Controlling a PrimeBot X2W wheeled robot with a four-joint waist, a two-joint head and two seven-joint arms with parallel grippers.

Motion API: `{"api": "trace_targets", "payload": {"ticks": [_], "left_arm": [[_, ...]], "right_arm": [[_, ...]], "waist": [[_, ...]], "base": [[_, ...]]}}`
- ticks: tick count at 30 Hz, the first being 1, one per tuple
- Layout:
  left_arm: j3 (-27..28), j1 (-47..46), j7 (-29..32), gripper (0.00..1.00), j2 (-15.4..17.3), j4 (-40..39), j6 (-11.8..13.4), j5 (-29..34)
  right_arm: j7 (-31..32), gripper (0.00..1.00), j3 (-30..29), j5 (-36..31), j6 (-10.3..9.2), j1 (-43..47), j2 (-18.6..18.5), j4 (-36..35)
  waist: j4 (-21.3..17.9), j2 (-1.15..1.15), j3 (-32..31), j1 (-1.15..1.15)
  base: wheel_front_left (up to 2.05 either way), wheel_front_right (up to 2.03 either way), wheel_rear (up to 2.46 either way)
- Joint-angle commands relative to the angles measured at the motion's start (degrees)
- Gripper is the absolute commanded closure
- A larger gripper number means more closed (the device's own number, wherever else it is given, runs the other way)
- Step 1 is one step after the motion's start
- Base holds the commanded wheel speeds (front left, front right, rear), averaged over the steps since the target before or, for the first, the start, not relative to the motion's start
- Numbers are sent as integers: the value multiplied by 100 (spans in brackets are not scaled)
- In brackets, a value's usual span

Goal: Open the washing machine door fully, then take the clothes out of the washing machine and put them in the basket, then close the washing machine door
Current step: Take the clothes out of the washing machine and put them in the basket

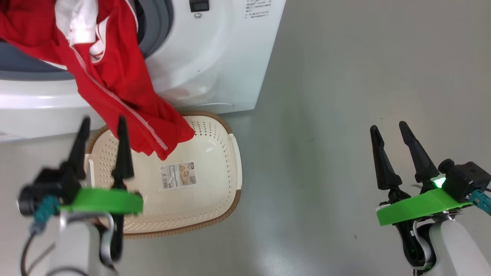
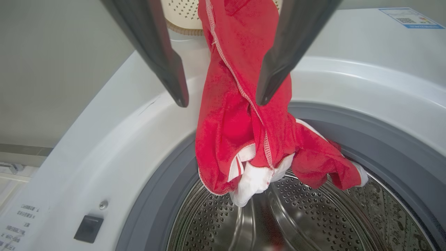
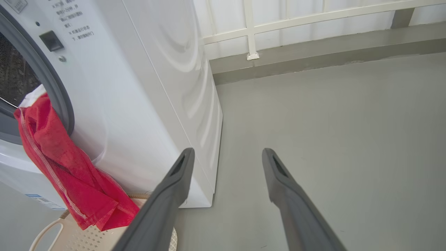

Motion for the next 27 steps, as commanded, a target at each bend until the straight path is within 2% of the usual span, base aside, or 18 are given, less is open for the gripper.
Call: {"api": "trace_targets", "payload": {"ticks": [1,12,17,27], "left_arm": [[223,-287,-46,0,159,1,-51,99],[210,-2390,-29,0,709,1500,-155,359],[137,-3259,211,0,855,2415,-181,354],[-37,-4183,654,0,1011,3944,-305,269]], "right_arm": [[-37,0,91,-66,37,15,2,-145],[-37,0,271,-52,37,-197,89,-148],[-37,0,350,-37,37,-282,109,-147],[-37,0,451,-19,37,-315,142,-119]], "waist": [[20,0,72,0],[-106,0,358,0],[-146,0,501,0],[-260,0,584,0]], "base": [[0,0,0],[0,0,0],[0,0,0],[0,0,0]]}}
